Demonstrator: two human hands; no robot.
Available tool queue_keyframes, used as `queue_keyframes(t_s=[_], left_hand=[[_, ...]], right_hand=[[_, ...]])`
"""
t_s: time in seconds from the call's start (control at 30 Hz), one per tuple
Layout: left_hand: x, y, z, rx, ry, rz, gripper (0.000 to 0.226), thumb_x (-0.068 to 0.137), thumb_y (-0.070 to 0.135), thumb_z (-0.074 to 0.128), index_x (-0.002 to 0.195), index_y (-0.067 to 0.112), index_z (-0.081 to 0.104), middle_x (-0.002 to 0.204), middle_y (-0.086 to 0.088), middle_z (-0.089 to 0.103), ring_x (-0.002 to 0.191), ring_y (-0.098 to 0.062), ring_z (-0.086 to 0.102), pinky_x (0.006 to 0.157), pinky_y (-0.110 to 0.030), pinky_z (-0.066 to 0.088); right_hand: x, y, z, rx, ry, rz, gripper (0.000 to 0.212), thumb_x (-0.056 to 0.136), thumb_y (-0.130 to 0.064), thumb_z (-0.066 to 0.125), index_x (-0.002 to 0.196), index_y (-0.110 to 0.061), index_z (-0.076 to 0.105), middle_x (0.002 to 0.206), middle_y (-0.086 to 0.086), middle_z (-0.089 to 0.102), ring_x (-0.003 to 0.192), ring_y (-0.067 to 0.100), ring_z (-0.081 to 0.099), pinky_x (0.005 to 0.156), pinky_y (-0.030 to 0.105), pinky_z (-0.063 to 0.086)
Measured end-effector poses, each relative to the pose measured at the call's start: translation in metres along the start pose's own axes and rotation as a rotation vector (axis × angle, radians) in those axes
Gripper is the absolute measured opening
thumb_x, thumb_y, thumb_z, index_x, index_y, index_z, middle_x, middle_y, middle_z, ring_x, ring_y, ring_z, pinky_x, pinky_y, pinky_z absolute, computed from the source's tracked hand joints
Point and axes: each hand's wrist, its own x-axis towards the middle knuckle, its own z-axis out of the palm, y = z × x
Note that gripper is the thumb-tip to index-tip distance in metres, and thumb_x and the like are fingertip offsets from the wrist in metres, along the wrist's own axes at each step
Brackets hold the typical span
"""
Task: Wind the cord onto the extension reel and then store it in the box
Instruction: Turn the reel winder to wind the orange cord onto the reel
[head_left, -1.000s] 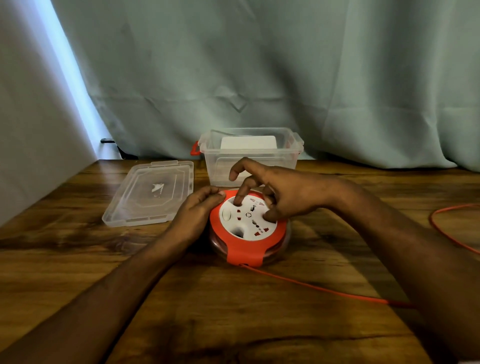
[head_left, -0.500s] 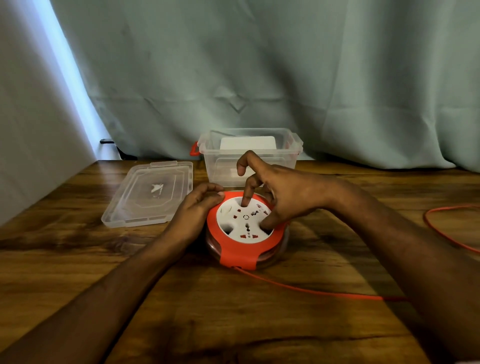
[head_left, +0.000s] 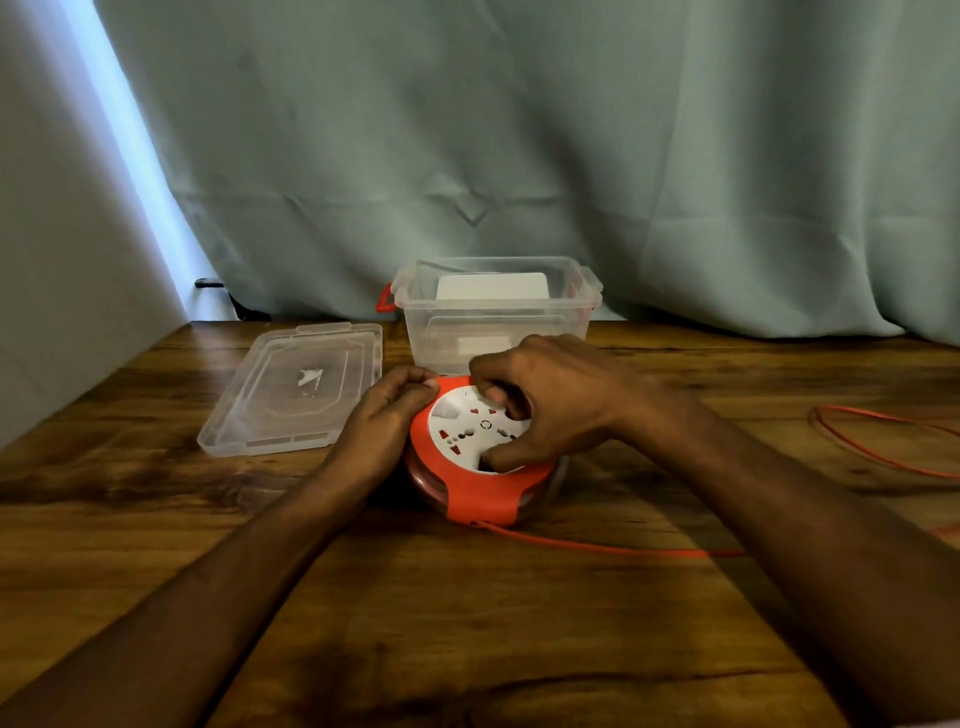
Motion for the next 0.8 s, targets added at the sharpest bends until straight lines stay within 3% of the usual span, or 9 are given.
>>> queue_keyframes(t_s=[0.23,0.4,0.5,0.63,0.73,0.8], left_hand=[[-0.001,0.001,0.001,-0.008,-0.002,0.025,0.014,0.106,0.025,0.053,0.106,0.026,0.067,0.096,0.000,0.076,0.076,-0.010,0.076,0.059,-0.019,0.058],[0.001,0.002,-0.002,0.005,0.090,0.027,0.013,0.106,0.025,0.052,0.103,0.027,0.065,0.099,-0.001,0.073,0.071,-0.005,0.074,0.055,-0.017,0.056],[0.001,0.001,-0.001,-0.001,0.103,0.025,0.013,0.107,0.027,0.051,0.103,0.029,0.064,0.099,0.001,0.073,0.072,-0.006,0.074,0.055,-0.016,0.056],[0.001,0.001,-0.001,-0.011,0.103,0.033,0.014,0.107,0.028,0.051,0.102,0.031,0.063,0.100,0.003,0.073,0.072,-0.004,0.075,0.055,-0.016,0.057],[0.000,0.001,-0.001,-0.018,0.099,0.040,0.015,0.107,0.028,0.050,0.103,0.033,0.063,0.100,0.007,0.072,0.072,0.000,0.074,0.054,-0.014,0.056],[-0.001,0.001,0.000,-0.014,0.091,0.044,0.016,0.108,0.030,0.049,0.103,0.035,0.064,0.100,0.009,0.072,0.073,0.001,0.074,0.054,-0.014,0.056]], right_hand=[[0.001,-0.006,0.013,0.092,0.065,0.088,0.049,0.065,-0.066,0.077,0.063,-0.023,0.054,0.063,-0.011,0.062,0.065,0.006,0.056,0.056,0.025,0.035],[0.001,-0.007,0.029,0.329,0.181,0.274,0.045,0.064,-0.052,0.091,0.060,-0.021,0.058,0.055,-0.015,0.057,0.059,0.003,0.054,0.053,0.023,0.036],[0.002,-0.008,0.027,0.345,0.196,0.375,0.050,0.058,-0.056,0.093,0.054,-0.021,0.057,0.049,-0.016,0.054,0.058,0.003,0.054,0.051,0.022,0.036],[0.008,-0.014,0.031,0.270,0.170,0.490,0.058,0.057,-0.074,0.085,0.061,-0.024,0.056,0.075,-0.010,0.066,0.082,0.012,0.064,0.060,0.027,0.046],[0.010,-0.026,0.042,0.106,0.264,0.496,0.063,0.062,-0.085,0.072,0.086,-0.028,0.064,0.103,-0.005,0.070,0.099,0.018,0.062,0.072,0.031,0.039],[0.011,-0.031,0.049,0.061,0.347,0.458,0.069,0.066,-0.085,0.069,0.099,-0.025,0.073,0.107,-0.003,0.072,0.102,0.020,0.062,0.074,0.030,0.034]])
